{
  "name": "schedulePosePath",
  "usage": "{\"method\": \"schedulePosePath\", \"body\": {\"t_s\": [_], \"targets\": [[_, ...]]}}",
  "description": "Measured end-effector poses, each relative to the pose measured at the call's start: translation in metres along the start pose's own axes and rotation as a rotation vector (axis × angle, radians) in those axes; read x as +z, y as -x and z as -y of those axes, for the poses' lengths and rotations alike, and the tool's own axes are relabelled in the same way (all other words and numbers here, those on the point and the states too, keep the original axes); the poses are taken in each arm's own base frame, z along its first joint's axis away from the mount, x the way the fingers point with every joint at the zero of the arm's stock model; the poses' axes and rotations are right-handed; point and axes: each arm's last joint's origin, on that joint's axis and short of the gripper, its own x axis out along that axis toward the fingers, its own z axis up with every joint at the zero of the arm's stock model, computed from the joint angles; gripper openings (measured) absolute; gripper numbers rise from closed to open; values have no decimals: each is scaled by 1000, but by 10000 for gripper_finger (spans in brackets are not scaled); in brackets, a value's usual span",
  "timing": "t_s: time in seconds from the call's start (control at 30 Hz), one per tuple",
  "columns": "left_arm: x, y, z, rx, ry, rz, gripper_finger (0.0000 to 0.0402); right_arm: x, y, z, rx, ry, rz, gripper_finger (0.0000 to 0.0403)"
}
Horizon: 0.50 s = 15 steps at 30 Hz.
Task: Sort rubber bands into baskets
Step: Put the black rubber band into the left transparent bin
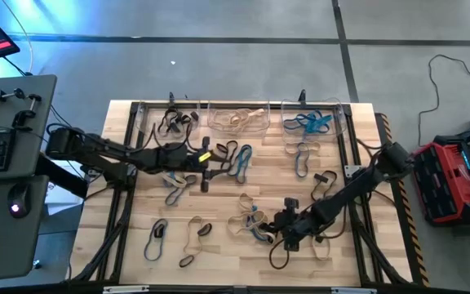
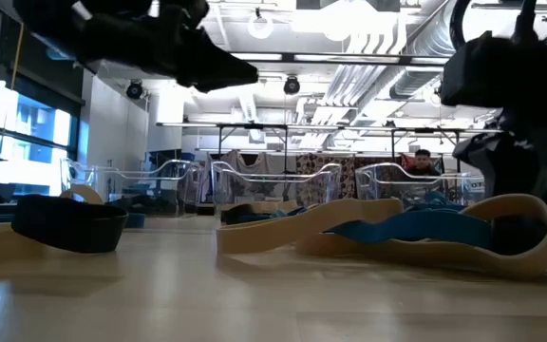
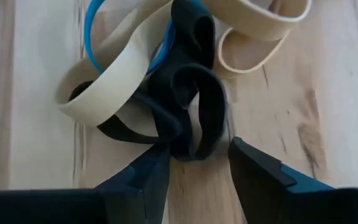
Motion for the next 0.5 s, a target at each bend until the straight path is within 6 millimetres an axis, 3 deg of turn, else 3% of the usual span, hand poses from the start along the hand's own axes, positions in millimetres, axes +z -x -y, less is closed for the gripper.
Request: {"method": "schedulePosePath", "body": {"t_s": [0.17, 0.4, 0.5], "targets": [[-9, 5, 7, -14, 32, 30, 126, 1, -3, -1, -6, 16, 20, 120], [-13, 8, 12, -34, 58, 17, 126, 3, 10, 3, -20, 21, 31, 11], [-13, 8, 14, -41, 66, 15, 126, 6, 20, 5, -40, 7, 62, 14]]}}
